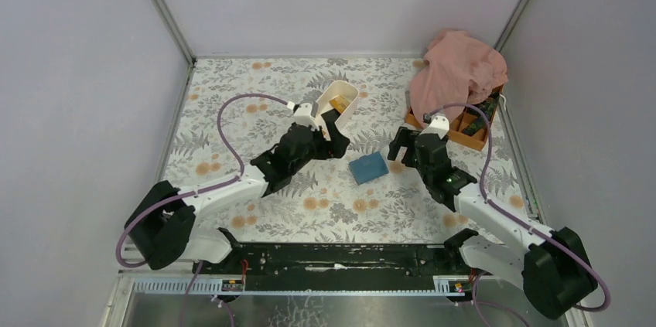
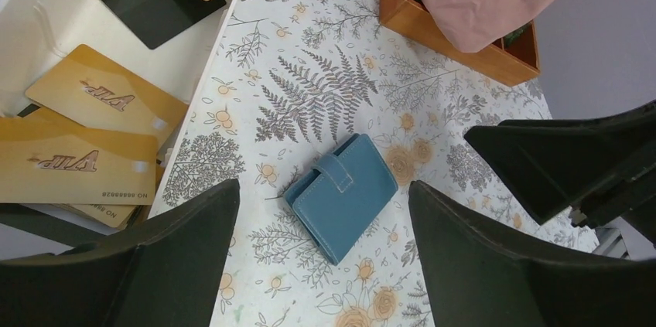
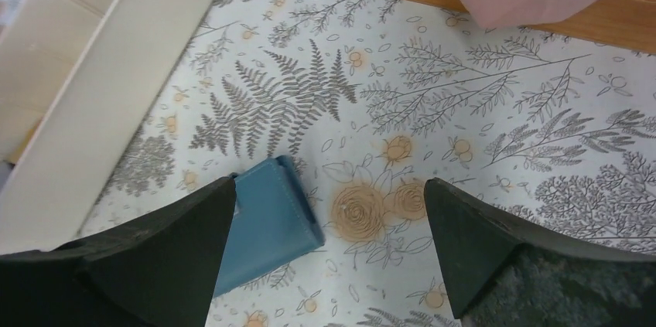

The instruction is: Take the credit cards out of the card holder

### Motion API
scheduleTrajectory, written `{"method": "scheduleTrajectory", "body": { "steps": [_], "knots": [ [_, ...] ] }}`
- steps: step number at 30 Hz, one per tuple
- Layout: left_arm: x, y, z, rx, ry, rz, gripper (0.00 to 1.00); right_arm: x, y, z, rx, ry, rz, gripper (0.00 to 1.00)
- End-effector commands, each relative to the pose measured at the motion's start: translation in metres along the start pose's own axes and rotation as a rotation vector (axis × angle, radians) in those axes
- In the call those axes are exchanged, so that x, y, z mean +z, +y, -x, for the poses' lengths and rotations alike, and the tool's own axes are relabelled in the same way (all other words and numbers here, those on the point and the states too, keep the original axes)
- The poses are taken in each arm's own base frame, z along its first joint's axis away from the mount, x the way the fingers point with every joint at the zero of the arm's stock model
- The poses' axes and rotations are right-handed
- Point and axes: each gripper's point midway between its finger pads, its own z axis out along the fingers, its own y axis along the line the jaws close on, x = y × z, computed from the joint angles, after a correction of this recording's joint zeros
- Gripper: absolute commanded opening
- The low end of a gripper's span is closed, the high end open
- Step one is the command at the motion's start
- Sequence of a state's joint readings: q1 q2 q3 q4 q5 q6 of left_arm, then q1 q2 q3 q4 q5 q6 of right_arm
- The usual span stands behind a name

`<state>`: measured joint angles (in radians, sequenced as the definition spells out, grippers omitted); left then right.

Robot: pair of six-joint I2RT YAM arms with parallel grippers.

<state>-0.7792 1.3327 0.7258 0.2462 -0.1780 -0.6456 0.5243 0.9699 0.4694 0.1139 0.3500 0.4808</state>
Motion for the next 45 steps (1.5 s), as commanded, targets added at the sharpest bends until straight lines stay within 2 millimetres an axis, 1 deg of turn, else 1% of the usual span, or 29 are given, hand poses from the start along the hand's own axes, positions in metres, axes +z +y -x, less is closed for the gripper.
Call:
{"method": "scheduleTrajectory", "body": {
  "steps": [1,2,3,4,5,7,9,10,12,13,14,16,17,19,20,22,25,26,28,29,31,33,37,39,41,43,44,45],
  "knots": [
    [0.011,-0.001,0.014,-0.021,-0.092,-0.019,0.9,0.015,0.017,0.048,-0.042,-0.09,-0.01,1.0],
    [0.013,0.001,0.012,-0.022,-0.101,-0.024,0.91,0.019,0.024,0.049,-0.043,-0.081,0.008,1.0],
    [0.014,0.001,0.012,-0.016,-0.116,-0.034,0.92,0.022,0.03,0.049,-0.043,-0.07,0.033,0.93],
    [0.015,0.007,0.006,-0.007,-0.112,-0.024,0.93,0.025,0.035,0.045,-0.04,-0.055,0.055,0.83],
    [0.018,0.012,0.001,0.002,-0.103,-0.013,0.93,0.029,0.037,0.036,-0.044,-0.025,0.069,0.77],
    [0.024,0.018,-0.014,0.031,-0.049,-0.004,0.93,0.033,0.039,0.017,-0.046,0.015,0.108,0.76],
    [0.027,0.023,-0.027,0.048,-0.009,0.002,0.92,0.03,0.041,-0.004,-0.053,0.042,0.177,0.78],
    [0.029,0.022,-0.031,0.041,-0.001,-0.014,0.92,0.027,0.042,-0.014,-0.049,0.04,0.22,0.79],
    [0.033,0.023,-0.036,0.051,0.012,-0.015,0.92,0.024,0.046,-0.018,-0.044,0.017,0.268,0.79],
    [0.036,0.022,-0.038,0.058,0.023,-0.018,0.92,0.024,0.046,-0.022,-0.061,0.045,0.264,0.79],
    [0.038,0.021,-0.039,0.073,0.034,-0.02,0.93,0.025,0.049,-0.02,-0.084,0.061,0.258,0.77],
    [0.043,0.021,-0.044,0.096,0.07,-0.015,0.94,0.029,0.044,-0.027,-0.137,0.115,0.205,0.72],
    [0.045,0.021,-0.047,0.102,0.085,-0.016,0.94,0.032,0.041,-0.029,-0.145,0.122,0.182,0.68],
    [0.049,0.023,-0.051,0.103,0.101,-0.009,0.94,0.038,0.033,-0.033,-0.157,0.119,0.142,0.53],
    [0.049,0.022,-0.054,0.101,0.11,-0.014,0.94,0.04,0.031,-0.035,-0.166,0.121,0.137,0.48],
    [0.05,0.021,-0.058,0.095,0.126,-0.026,0.92,0.041,0.034,-0.038,-0.171,0.123,0.159,0.44],
    [0.05,0.015,-0.061,0.09,0.142,-0.055,0.9,0.043,0.038,-0.044,-0.169,0.134,0.185,0.43],
    [0.05,0.014,-0.06,0.091,0.144,-0.062,0.89,0.046,0.036,-0.047,-0.175,0.143,0.177,0.48],
    [0.05,0.013,-0.06,0.095,0.147,-0.065,0.89,0.05,0.035,-0.055,-0.182,0.164,0.174,0.61],
    [0.05,0.013,-0.06,0.094,0.148,-0.067,0.89,0.051,0.038,-0.058,-0.182,0.173,0.192,0.65],
    [0.05,0.011,-0.061,0.092,0.151,-0.075,0.89,0.052,0.045,-0.063,-0.179,0.183,0.242,0.68],
    [0.049,0.01,-0.062,0.094,0.155,-0.083,0.9,0.054,0.047,-0.068,-0.175,0.192,0.252,0.67],
    [0.052,0.017,-0.063,0.12,0.159,-0.054,0.9,0.056,0.045,-0.071,-0.191,0.211,0.242,0.56],
    [0.053,0.017,-0.064,0.125,0.166,-0.055,0.9,0.055,0.047,-0.071,-0.188,0.215,0.252,0.43],
    [0.054,0.017,-0.066,0.122,0.174,-0.058,0.9,0.055,0.049,-0.072,-0.184,0.218,0.259,0.27],
    [0.054,0.018,-0.068,0.121,0.179,-0.054,0.9,0.054,0.049,-0.071,-0.177,0.22,0.256,0.16],
    [0.055,0.019,-0.068,0.121,0.18,-0.052,0.9,0.053,0.049,-0.07,-0.176,0.219,0.256,0.03],
    [0.056,0.019,-0.068,0.123,0.18,-0.048,0.9,0.052,0.049,-0.069,-0.175,0.216,0.255,0.01]
  ]
}}
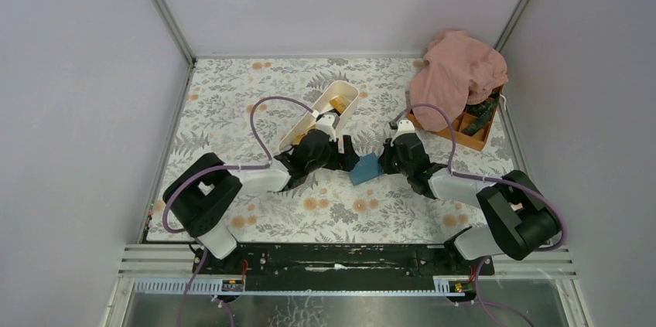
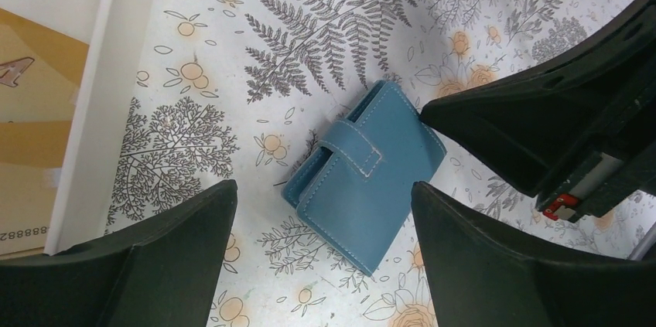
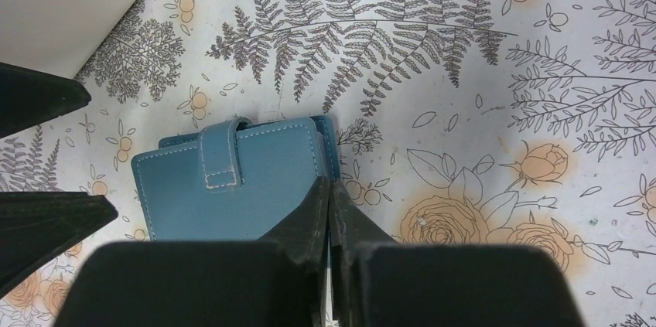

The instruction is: Take the credit cards out of the card holder

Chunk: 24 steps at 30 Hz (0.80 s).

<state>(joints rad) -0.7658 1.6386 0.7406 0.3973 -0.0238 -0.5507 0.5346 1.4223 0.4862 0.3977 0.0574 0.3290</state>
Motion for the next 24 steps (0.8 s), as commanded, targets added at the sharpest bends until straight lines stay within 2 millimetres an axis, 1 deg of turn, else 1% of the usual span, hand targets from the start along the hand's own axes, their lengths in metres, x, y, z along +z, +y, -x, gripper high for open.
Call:
{"method": "scheduleTrajectory", "body": {
  "steps": [1,7,11,13,14,16,17,18,21,24],
  "knots": [
    [0.006,-0.001,0.009,0.02,-0.013,-0.001,0.9,-0.003,0.013,0.022,0.0,-0.058,0.045,0.0],
    [0.006,-0.001,0.009,0.012,-0.012,-0.002,0.9,-0.009,0.007,0.027,-0.007,-0.086,0.015,0.0],
    [0.004,0.0,0.01,0.015,-0.021,0.0,0.9,-0.02,-0.004,0.037,0.005,-0.158,-0.042,0.0],
    [0.001,-0.005,0.013,0.051,-0.029,-0.026,0.92,-0.024,-0.012,0.041,0.017,-0.184,-0.082,0.0],
    [0.0,-0.01,0.014,0.084,-0.032,-0.046,0.95,-0.026,-0.019,0.043,0.027,-0.201,-0.12,0.1],
    [-0.003,-0.017,0.014,0.18,-0.033,-0.056,0.99,-0.03,-0.029,0.046,0.048,-0.232,-0.173,0.4],
    [-0.004,-0.021,0.015,0.232,-0.038,-0.053,1.0,-0.032,-0.035,0.046,0.06,-0.246,-0.202,0.5],
    [-0.005,-0.022,0.015,0.286,-0.044,-0.042,1.0,-0.035,-0.039,0.047,0.07,-0.257,-0.226,0.52],
    [-0.009,-0.024,0.013,0.407,-0.057,-0.028,1.0,-0.041,-0.047,0.05,0.091,-0.278,-0.275,0.53],
    [-0.012,-0.04,0.004,0.502,-0.046,-0.101,1.0,-0.046,-0.053,0.052,0.111,-0.303,-0.302,0.53]
  ]
}}
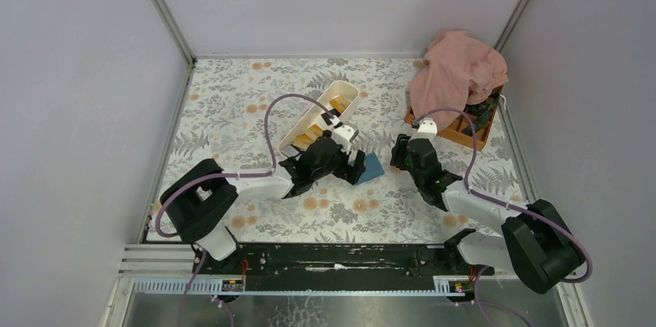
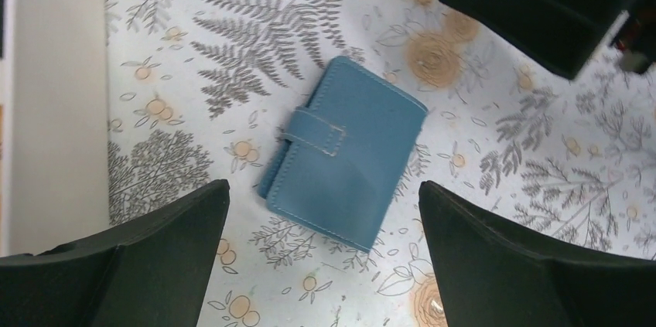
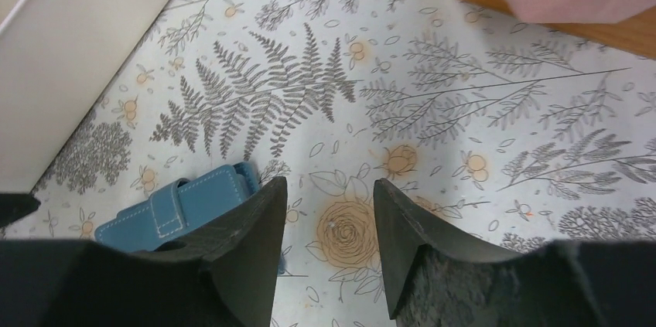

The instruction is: Take the credit cards out of the card holder

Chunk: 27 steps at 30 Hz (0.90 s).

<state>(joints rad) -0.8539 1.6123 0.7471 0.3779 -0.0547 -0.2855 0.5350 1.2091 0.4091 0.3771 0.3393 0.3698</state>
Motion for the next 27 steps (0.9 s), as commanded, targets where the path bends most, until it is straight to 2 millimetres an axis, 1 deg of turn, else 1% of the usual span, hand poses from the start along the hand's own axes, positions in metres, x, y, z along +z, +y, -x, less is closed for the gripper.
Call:
{"method": "scheduleTrajectory", "body": {
  "steps": [1,3,7,11,15,20,21,22,24,27],
  "knots": [
    [-0.004,-0.019,0.018,0.225,-0.06,-0.054,1.0,-0.006,-0.016,0.018,0.05,-0.09,-0.093,0.53],
    [-0.001,-0.023,0.015,0.281,-0.068,-0.044,1.0,-0.007,-0.016,0.02,0.057,-0.099,-0.094,0.52],
    [0.009,-0.02,0.0,0.331,-0.026,-0.022,1.0,-0.007,-0.016,0.02,0.063,-0.1,-0.094,0.52],
    [0.015,-0.03,-0.013,0.416,0.003,-0.036,1.0,-0.006,-0.016,0.019,0.06,-0.094,-0.098,0.52],
    [0.026,-0.022,-0.031,0.472,0.067,0.011,1.0,-0.005,-0.016,0.018,0.056,-0.088,-0.1,0.51],
    [0.034,-0.021,-0.045,0.497,0.129,0.01,1.0,-0.006,-0.016,0.019,0.058,-0.088,-0.1,0.51],
    [0.035,-0.021,-0.047,0.499,0.141,0.011,0.99,-0.006,-0.016,0.019,0.059,-0.088,-0.1,0.51],
    [0.036,-0.02,-0.047,0.497,0.148,0.016,0.97,-0.006,-0.016,0.019,0.057,-0.087,-0.101,0.51],
    [0.038,-0.017,-0.052,0.493,0.172,0.034,0.82,-0.006,-0.017,0.019,0.058,-0.086,-0.102,0.51],
    [0.039,-0.017,-0.053,0.488,0.18,0.033,0.57,-0.006,-0.017,0.019,0.058,-0.085,-0.103,0.51]
  ]
}}
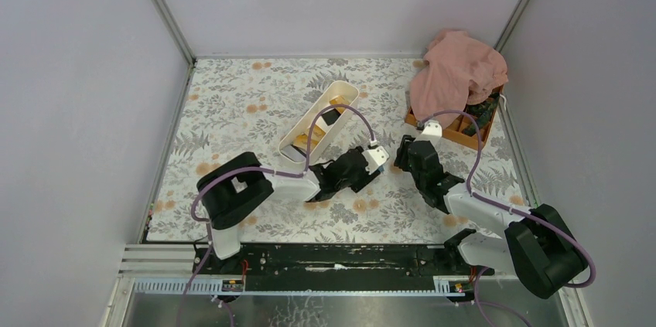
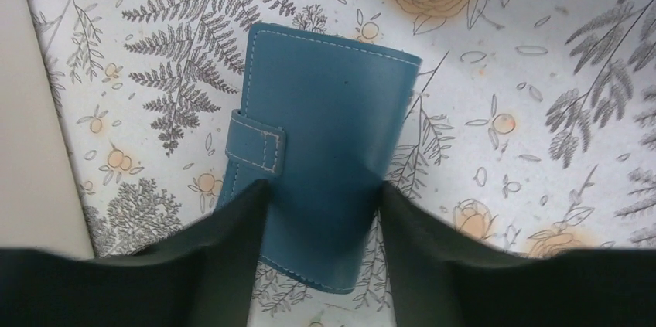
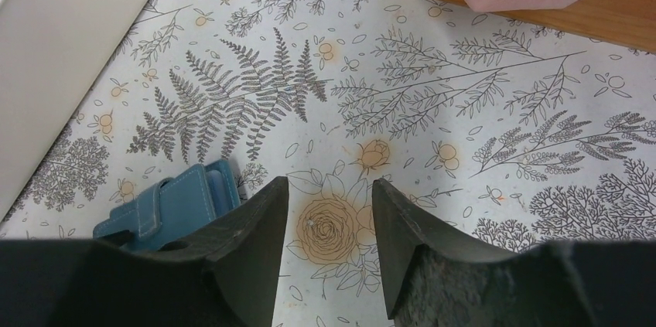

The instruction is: Take the credit cards out of the card holder

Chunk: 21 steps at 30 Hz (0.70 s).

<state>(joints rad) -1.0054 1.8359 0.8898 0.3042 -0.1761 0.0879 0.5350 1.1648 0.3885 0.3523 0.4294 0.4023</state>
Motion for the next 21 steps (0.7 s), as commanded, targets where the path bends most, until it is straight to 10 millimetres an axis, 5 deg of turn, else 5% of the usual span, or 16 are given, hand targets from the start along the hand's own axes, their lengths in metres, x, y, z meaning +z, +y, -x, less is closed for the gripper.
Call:
{"method": "scheduleTrajectory", "body": {
  "steps": [1,3,6,14,17,21],
  "knots": [
    [0.002,0.001,-0.005,0.011,0.036,0.015,0.48,0.0,0.0,0.015,0.03,-0.047,-0.021,0.51],
    [0.0,0.001,-0.002,-0.004,0.027,0.014,0.33,0.0,-0.003,0.017,0.03,-0.058,-0.04,0.51],
    [-0.003,0.002,0.004,-0.037,0.008,0.021,0.25,-0.002,-0.007,0.019,0.031,-0.072,-0.057,0.51],
    [-0.03,-0.015,0.046,-0.181,-0.123,-0.109,0.23,-0.006,-0.014,0.025,0.047,-0.109,-0.083,0.5],
    [-0.047,-0.029,0.067,-0.232,-0.183,-0.222,0.02,-0.008,-0.019,0.027,0.053,-0.122,-0.104,0.5],
    [-0.074,-0.058,0.094,-0.295,-0.261,-0.427,0.0,-0.011,-0.023,0.031,0.064,-0.147,-0.119,0.49]
  ]
}}
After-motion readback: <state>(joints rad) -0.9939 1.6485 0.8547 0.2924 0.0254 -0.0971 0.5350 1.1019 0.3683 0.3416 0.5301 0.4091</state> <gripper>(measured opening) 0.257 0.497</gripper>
